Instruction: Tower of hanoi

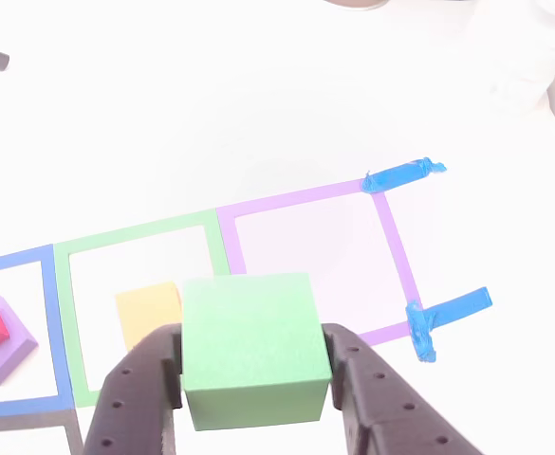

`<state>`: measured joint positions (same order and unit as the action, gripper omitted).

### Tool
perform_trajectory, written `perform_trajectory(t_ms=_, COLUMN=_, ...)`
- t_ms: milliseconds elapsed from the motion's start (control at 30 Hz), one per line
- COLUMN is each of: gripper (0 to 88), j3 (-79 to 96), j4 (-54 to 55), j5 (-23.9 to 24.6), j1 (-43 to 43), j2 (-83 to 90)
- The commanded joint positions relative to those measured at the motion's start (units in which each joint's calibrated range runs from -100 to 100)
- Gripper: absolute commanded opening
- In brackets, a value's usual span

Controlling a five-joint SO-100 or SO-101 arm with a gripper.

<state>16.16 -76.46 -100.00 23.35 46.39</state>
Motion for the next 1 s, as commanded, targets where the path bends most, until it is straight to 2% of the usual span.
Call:
perform_trajectory(t_ms=0, gripper=5.9, j3=6.1, j4=2.3, j5=0.0, j1=6.0, j2=3.6)
perform_trajectory(t_ms=200, gripper=5.9, j3=23.3, j4=19.4, j5=0.0, j1=11.7, j2=3.0)
perform_trajectory(t_ms=467, gripper=6.2, j3=47.1, j4=62.2, j5=0.0, j1=11.6, j2=-8.6)
perform_trajectory(t_ms=600, gripper=6.3, j3=51.1, j4=78.3, j5=0.0, j1=10.9, j2=-18.8)
perform_trajectory(t_ms=733, gripper=6.3, j3=53.0, j4=90.8, j5=0.0, j1=10.9, j2=-27.5)
perform_trajectory(t_ms=967, gripper=6.7, j3=50.9, j4=105.3, j5=0.0, j1=10.2, j2=-41.7)
